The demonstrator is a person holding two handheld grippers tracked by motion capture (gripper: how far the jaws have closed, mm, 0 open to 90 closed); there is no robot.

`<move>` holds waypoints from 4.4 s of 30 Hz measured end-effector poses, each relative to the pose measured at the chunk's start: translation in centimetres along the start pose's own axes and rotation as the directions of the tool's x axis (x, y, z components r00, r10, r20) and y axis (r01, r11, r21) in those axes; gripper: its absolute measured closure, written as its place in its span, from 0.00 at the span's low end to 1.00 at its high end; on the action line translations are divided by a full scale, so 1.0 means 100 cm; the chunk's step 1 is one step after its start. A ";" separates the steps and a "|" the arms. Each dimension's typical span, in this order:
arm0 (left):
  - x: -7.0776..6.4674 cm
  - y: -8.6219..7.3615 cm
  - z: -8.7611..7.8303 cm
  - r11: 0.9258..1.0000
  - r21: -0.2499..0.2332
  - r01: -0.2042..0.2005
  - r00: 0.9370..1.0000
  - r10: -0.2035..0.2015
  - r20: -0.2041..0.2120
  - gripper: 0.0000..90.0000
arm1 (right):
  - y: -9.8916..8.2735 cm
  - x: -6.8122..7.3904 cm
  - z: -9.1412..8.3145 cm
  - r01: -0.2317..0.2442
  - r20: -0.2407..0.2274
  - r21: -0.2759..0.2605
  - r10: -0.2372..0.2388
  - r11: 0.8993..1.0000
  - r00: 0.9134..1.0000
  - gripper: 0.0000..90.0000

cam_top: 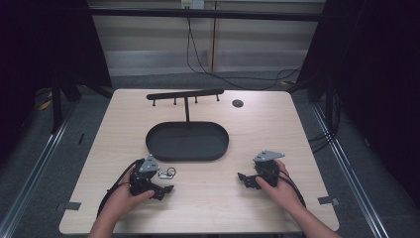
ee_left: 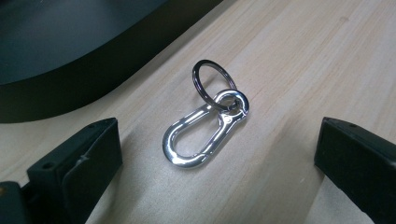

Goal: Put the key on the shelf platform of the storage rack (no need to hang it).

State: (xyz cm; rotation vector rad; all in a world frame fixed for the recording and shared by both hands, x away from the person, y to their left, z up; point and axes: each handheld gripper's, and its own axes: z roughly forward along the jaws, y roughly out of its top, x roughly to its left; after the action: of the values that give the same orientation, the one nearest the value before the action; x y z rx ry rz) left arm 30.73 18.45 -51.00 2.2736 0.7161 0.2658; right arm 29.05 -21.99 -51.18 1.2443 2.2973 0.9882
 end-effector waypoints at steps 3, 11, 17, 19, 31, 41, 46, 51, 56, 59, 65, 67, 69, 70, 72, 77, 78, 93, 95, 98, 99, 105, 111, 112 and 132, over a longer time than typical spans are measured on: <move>-0.001 -0.001 -0.001 1.000 -0.003 0.008 1.000 -0.008 -0.006 0.02 | 0.000 0.000 0.000 0.001 0.000 0.000 -0.001 1.000 1.000 0.15; 0.001 0.006 -0.010 0.997 0.072 0.040 0.999 -0.038 -0.022 0.19 | 0.000 0.000 0.000 0.001 0.000 0.000 -0.001 1.000 1.000 0.15; 0.001 0.015 -0.012 0.986 0.159 0.057 0.998 -0.055 -0.019 0.24 | 0.000 0.000 0.000 -0.001 0.000 0.001 0.001 1.000 1.000 0.15; 0.002 0.019 -0.014 0.977 0.205 0.064 0.998 -0.061 -0.022 0.27 | 0.000 0.000 0.000 -0.001 0.000 0.001 0.001 1.000 1.000 0.15; 0.003 0.045 -0.014 0.944 0.327 0.051 0.999 -0.053 -0.003 0.39 | 0.000 0.000 0.000 0.002 0.000 0.001 -0.002 1.000 1.000 0.15; 0.003 0.064 0.001 0.880 0.475 -0.012 1.000 0.006 0.014 0.50 | 0.000 0.000 0.000 0.002 0.000 0.001 -0.002 1.000 1.000 0.15; 0.006 0.067 0.006 0.883 0.470 -0.003 1.000 -0.004 0.015 0.53 | 0.000 0.000 0.000 0.000 0.000 0.001 0.000 1.000 1.000 0.15; 0.006 0.071 0.011 0.879 0.477 -0.017 1.000 0.008 0.021 0.56 | 0.000 0.000 0.000 0.002 0.000 0.001 -0.002 1.000 1.000 0.15; 0.006 0.075 0.013 0.861 0.509 -0.016 0.999 -0.003 0.037 0.74 | 0.000 0.000 0.000 0.002 0.000 0.000 -0.002 1.000 1.000 0.15; 0.004 0.077 0.014 0.849 0.529 -0.004 0.999 -0.015 0.032 0.75 | 0.000 0.000 0.000 0.000 -0.001 0.001 0.000 1.000 1.000 0.15; 0.003 0.079 0.015 0.841 0.540 0.018 0.998 -0.049 0.043 0.75 | 0.000 0.000 0.000 0.000 0.000 0.001 0.000 1.000 1.000 0.15; 0.003 0.080 0.014 0.842 0.539 0.027 0.997 -0.063 0.050 0.75 | 0.000 0.000 0.000 0.000 0.000 0.001 0.000 1.000 1.000 0.15; 0.003 0.081 0.012 0.845 0.533 0.040 0.995 -0.080 0.053 0.75 | 0.000 0.000 0.000 0.000 0.000 0.001 0.000 1.000 1.000 0.15; 0.003 0.083 0.011 0.848 0.528 0.049 0.995 -0.089 0.052 0.75 | 0.000 0.000 0.000 0.000 0.000 0.001 0.000 1.000 1.000 0.15; 0.003 0.086 0.009 0.849 0.525 0.053 0.994 -0.094 0.051 0.75 | 0.000 0.000 0.000 0.000 0.000 0.001 0.000 1.000 1.000 0.15; 0.004 0.095 0.002 0.845 0.531 0.067 0.992 -0.113 0.054 0.75 | 0.000 0.000 0.000 0.000 0.000 0.001 0.000 1.000 1.000 0.15; 0.005 0.096 0.001 0.845 0.531 0.071 0.992 -0.115 0.051 0.75 | 0.000 0.000 0.000 0.001 0.000 0.001 -0.001 1.000 1.000 0.15; 0.011 0.124 -0.017 0.858 0.505 0.093 0.991 -0.131 0.040 0.75 | 0.000 0.000 0.000 0.001 -0.001 0.001 -0.001 1.000 1.000 0.15; 0.012 0.127 -0.018 0.860 0.500 0.100 0.990 -0.137 0.038 0.75 | 0.000 0.000 0.000 -0.001 -0.001 0.001 0.001 1.000 1.000 0.15; 0.013 0.133 -0.020 0.861 0.498 0.107 0.989 -0.141 0.032 0.75 | 0.000 0.000 0.000 0.001 0.000 0.000 -0.001 1.000 1.000 0.15; 0.013 0.134 -0.020 0.861 0.495 0.117 0.988 -0.150 0.027 0.75 | 0.000 0.000 0.000 0.001 -0.001 0.001 -0.001 1.000 1.000 0.15; 0.014 0.143 -0.022 0.861 0.493 0.126 0.987 -0.159 0.024 0.75 | 0.000 0.000 0.000 -0.001 0.000 0.001 0.001 1.000 1.000 0.15; 0.016 0.148 -0.023 0.858 0.496 0.132 0.985 -0.169 0.029 0.75 | 0.000 0.000 0.000 -0.001 0.000 0.001 0.001 1.000 1.000 0.15; 0.016 0.149 -0.023 0.858 0.496 0.134 0.985 -0.171 0.030 0.75 | 0.000 0.000 0.000 0.001 -0.001 0.000 -0.001 1.000 1.000 0.15; 0.021 0.171 -0.026 0.851 0.498 0.164 0.978 -0.205 0.028 0.75 | 0.000 0.000 0.000 0.000 0.000 -0.003 0.000 1.000 1.000 0.15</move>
State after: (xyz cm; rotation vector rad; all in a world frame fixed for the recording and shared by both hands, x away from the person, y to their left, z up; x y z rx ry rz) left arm 38.62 11.20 -37.26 2.6486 1.0487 -0.1207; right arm 29.07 -21.99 -51.19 1.2434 2.2950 0.9905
